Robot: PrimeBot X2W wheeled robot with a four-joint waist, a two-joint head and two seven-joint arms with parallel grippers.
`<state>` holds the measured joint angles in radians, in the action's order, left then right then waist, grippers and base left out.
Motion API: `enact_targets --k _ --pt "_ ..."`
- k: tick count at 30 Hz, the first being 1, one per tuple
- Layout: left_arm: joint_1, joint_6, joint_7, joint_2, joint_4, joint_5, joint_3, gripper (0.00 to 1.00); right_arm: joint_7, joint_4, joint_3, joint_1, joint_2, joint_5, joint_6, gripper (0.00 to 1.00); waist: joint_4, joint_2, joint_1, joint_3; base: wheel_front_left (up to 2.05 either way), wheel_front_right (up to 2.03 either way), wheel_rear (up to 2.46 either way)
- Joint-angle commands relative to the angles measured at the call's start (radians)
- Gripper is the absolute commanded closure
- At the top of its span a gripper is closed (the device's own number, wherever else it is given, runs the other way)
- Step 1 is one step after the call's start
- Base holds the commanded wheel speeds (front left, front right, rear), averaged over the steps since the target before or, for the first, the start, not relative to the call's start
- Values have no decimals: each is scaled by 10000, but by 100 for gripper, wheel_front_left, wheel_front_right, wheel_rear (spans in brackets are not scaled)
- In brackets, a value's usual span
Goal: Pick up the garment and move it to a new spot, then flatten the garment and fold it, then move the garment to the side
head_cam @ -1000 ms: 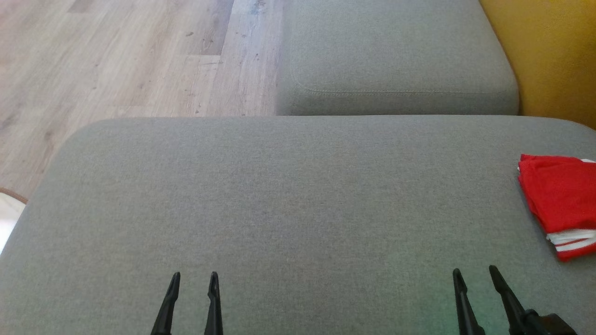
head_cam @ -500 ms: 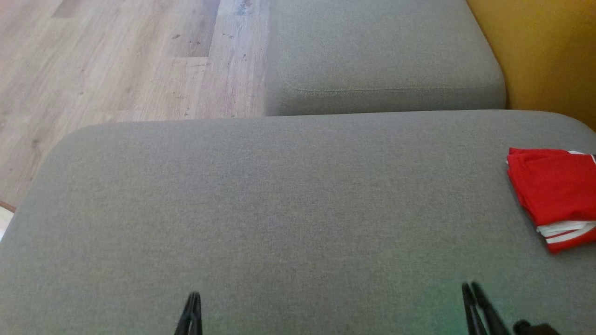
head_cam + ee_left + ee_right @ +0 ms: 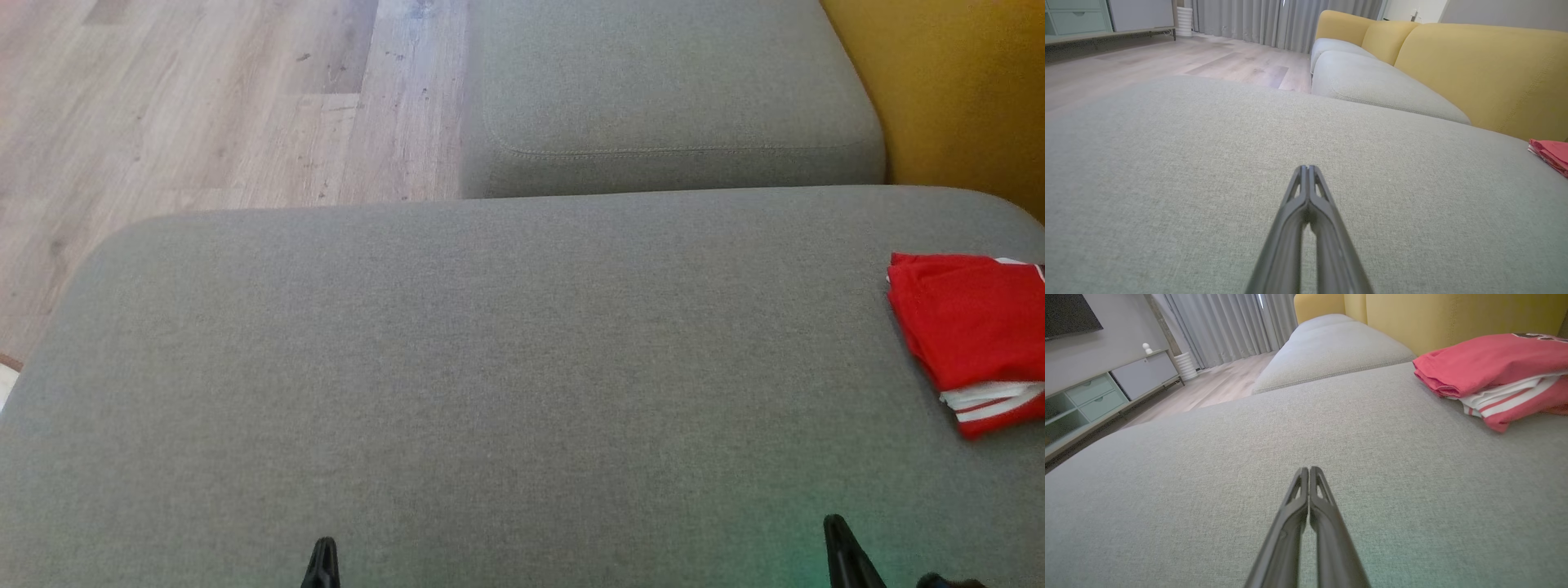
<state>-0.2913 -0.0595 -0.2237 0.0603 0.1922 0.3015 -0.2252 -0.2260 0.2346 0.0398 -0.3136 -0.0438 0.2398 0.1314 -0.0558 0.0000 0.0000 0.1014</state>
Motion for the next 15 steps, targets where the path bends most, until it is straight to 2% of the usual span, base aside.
enact_targets --k 1,15 --pt "433 98 42 54 -246 284 145 100 80 -284 -30 481 -101 320 -1 100 6 0 0 -12 0 0 0" --pt "859 317 334 125 -117 1877 399 100 379 -243 -97 912 -175 1968 -2 100 70 0 0 -132 0 0 0"
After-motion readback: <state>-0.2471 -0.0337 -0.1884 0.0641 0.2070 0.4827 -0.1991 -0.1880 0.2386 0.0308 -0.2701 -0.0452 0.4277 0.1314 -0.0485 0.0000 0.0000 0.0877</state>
